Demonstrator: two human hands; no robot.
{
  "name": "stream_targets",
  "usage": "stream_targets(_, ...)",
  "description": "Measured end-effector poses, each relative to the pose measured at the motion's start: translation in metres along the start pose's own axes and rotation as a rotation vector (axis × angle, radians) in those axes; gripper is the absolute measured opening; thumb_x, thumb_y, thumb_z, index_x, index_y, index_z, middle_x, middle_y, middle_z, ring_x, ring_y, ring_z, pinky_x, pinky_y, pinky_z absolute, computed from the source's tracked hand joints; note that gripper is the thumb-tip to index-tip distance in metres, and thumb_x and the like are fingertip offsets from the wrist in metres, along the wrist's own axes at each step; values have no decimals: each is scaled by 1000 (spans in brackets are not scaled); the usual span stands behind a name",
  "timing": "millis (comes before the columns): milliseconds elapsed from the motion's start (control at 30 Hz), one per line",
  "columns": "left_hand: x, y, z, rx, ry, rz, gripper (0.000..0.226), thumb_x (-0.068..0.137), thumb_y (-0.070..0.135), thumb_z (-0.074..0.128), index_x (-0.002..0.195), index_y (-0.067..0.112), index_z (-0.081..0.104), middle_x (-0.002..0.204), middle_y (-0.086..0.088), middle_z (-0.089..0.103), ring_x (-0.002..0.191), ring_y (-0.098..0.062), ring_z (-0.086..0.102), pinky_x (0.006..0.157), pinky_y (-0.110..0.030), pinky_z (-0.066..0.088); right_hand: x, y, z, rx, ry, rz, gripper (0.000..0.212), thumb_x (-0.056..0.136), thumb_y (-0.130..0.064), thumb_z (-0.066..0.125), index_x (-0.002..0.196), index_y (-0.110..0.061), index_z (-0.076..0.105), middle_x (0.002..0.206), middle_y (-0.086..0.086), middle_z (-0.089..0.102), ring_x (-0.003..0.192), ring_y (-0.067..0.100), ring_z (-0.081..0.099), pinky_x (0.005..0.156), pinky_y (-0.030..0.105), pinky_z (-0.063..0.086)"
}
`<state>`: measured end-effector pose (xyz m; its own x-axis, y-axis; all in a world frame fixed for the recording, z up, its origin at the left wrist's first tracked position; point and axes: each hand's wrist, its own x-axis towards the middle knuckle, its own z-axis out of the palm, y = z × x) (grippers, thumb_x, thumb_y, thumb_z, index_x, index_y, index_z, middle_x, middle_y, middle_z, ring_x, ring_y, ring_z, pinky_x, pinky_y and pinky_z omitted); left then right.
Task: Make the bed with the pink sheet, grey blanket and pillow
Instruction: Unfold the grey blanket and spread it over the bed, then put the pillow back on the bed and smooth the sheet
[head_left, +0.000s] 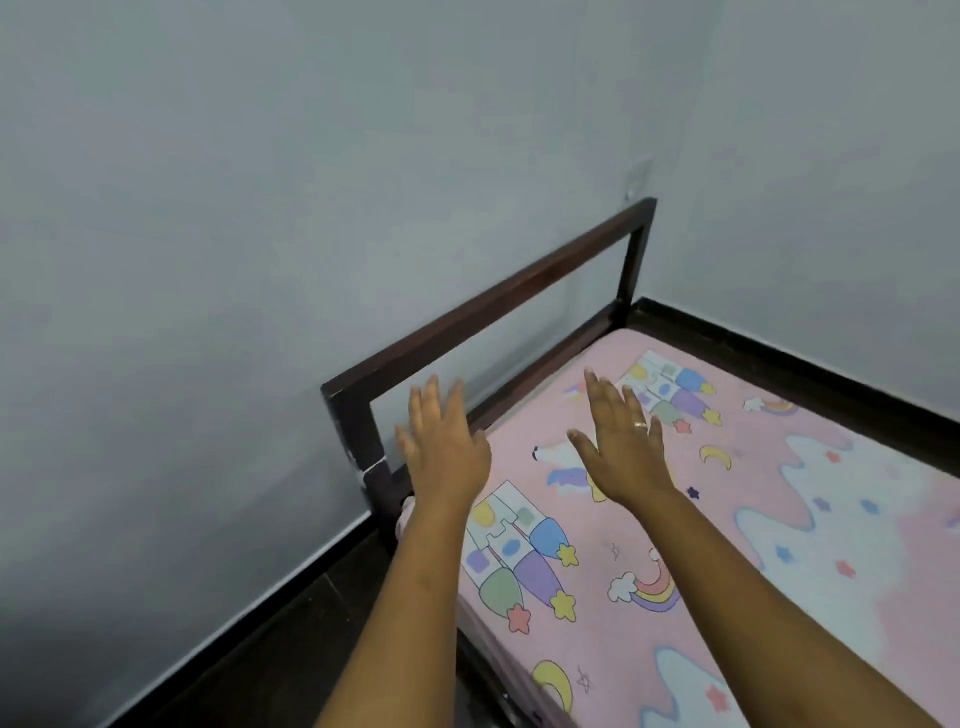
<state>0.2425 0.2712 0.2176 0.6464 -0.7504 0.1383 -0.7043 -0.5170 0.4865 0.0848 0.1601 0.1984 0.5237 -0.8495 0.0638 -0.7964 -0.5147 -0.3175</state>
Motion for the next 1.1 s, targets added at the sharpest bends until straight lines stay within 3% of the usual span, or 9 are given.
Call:
stream_targets(233, -53, 39, -94, -13, 202, -66, 66, 93, 24, 54, 149, 25, 17, 159, -2, 1, 146, -24, -6, 115, -52, 4, -31, -47, -85, 70, 43, -181, 68, 99, -45, 34, 149, -37, -12, 161, -3, -3, 147, 24, -7, 113, 58, 2)
stream_targets(500, -159, 81, -133, -75, 433, -212, 66, 93, 24, 53, 148, 26, 18, 159, 0, 0, 146, -22, -9, 115, -53, 3, -110, -69, -156, 80, 54, -483, 67, 99, -48, 34, 148, -40, -12, 160, -4, -3, 147, 24, -7, 113, 59, 3)
stream_targets(633, -220, 89, -135, -64, 414, -279, 68, 93, 26, 54, 149, 27, 17, 159, 0, -2, 146, -23, -10, 115, -53, 2, -157, -70, -170, 70, -15, -546, 68, 99, -47, 34, 149, -40, -12, 160, -3, -5, 147, 24, -9, 113, 60, 1)
stream_targets(1100, -375, -37, -246, -14, 643, -710, 68, 91, 27, 55, 148, 29, 17, 158, 3, -4, 145, -20, -10, 114, -53, 8, -295, -239, -135, 132, -239, -923, 67, 100, -46, 33, 148, -41, -12, 160, -5, -6, 147, 23, -10, 112, 59, 2)
